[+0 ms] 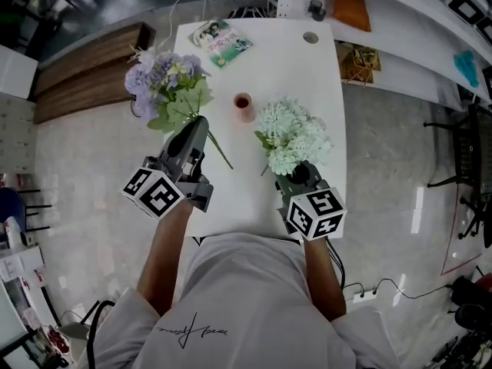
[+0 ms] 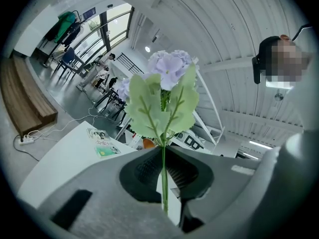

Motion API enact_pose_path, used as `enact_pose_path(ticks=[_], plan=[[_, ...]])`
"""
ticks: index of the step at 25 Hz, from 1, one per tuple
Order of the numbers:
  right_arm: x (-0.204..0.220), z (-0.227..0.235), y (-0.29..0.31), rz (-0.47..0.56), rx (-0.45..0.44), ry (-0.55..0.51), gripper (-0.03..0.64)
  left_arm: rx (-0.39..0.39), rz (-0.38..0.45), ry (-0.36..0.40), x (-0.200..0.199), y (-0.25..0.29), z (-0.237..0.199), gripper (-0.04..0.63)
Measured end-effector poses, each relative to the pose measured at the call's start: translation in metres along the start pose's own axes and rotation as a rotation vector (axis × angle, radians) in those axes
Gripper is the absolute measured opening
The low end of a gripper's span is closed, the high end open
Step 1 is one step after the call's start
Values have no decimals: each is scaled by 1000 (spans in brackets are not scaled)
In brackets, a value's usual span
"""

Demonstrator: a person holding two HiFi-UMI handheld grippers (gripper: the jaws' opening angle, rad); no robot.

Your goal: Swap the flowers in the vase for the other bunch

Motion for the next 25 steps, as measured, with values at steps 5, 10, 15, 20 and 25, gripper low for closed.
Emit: enact_pose_path(ticks=[5, 10, 15, 20, 25], plan=[[-21, 12, 8, -12, -6, 18, 80, 1, -3, 5, -28, 26, -5, 17], [-19, 15, 8, -13, -7, 31, 80, 11, 2, 21, -36, 33, -5, 17], [-19, 16, 11, -22, -8, 38, 80, 27, -13, 54, -46, 45, -5, 17], [-18, 18, 14, -30, -7, 42, 80, 42, -12, 72, -54, 54, -9, 17], [-20, 21, 16, -37, 2, 48, 80, 37, -15, 90, -62, 62, -15, 17]])
Point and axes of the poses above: the fingertips, and each gripper's own axes: y forward along the fingers, z to its right, x out of its underside, the point moved 10 cm from there along -y, backward along the fingers, and after that the axes turned 12 degrees about -z, right-handed, at the moved point
